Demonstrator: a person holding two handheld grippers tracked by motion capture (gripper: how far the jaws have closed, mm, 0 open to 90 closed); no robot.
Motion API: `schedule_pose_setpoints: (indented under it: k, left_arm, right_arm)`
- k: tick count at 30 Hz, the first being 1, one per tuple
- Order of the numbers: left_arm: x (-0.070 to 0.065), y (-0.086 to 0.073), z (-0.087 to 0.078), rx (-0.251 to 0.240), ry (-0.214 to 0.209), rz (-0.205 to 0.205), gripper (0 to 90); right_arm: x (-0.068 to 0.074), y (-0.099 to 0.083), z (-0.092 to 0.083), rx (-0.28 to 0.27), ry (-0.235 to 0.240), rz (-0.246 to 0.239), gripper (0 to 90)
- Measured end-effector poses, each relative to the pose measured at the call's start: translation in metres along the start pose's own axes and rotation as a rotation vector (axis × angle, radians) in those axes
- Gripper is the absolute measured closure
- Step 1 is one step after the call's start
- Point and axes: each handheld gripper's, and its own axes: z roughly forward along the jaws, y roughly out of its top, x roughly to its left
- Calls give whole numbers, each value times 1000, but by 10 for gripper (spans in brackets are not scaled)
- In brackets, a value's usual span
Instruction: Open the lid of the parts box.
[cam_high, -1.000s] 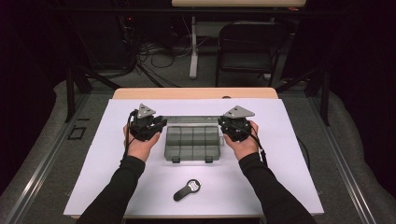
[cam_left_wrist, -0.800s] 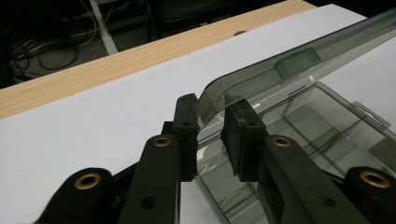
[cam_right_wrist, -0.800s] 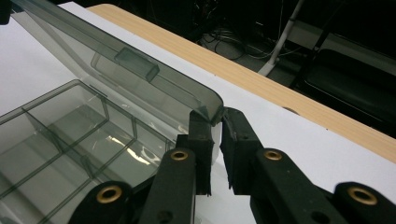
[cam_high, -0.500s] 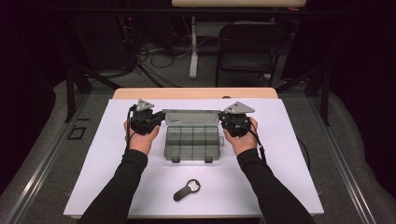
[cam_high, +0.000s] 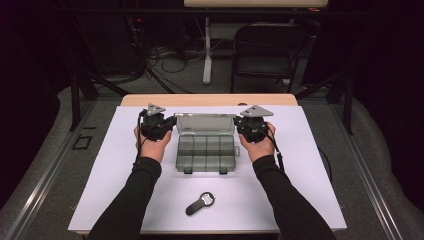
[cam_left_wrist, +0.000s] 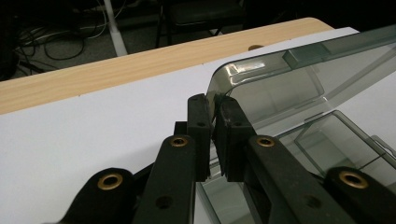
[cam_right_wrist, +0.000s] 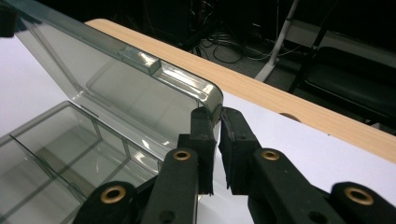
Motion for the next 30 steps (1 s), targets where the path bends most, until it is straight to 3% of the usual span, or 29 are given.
schedule_pose_setpoints:
  k: [4,8,14,22,30]
  left_arm:
    - [0,0,1,-5,-1,-11,847]
    - [0,1,2,-4,2,-11,847]
    - [0,3,3,-1,14,-5,847]
    - [0,5,6,6,20,1,848]
    - [1,6,8,6,24,-5,849]
  right_arm:
    - [-2,-4,0,9,7,23,721]
    - [-5,-14,2,19,-13,5,687]
    - [-12,-26,12,51,4,41,703]
    - [-6,-33,27,73,20,20,728]
    - [-6,-41,41,99,11,59,748]
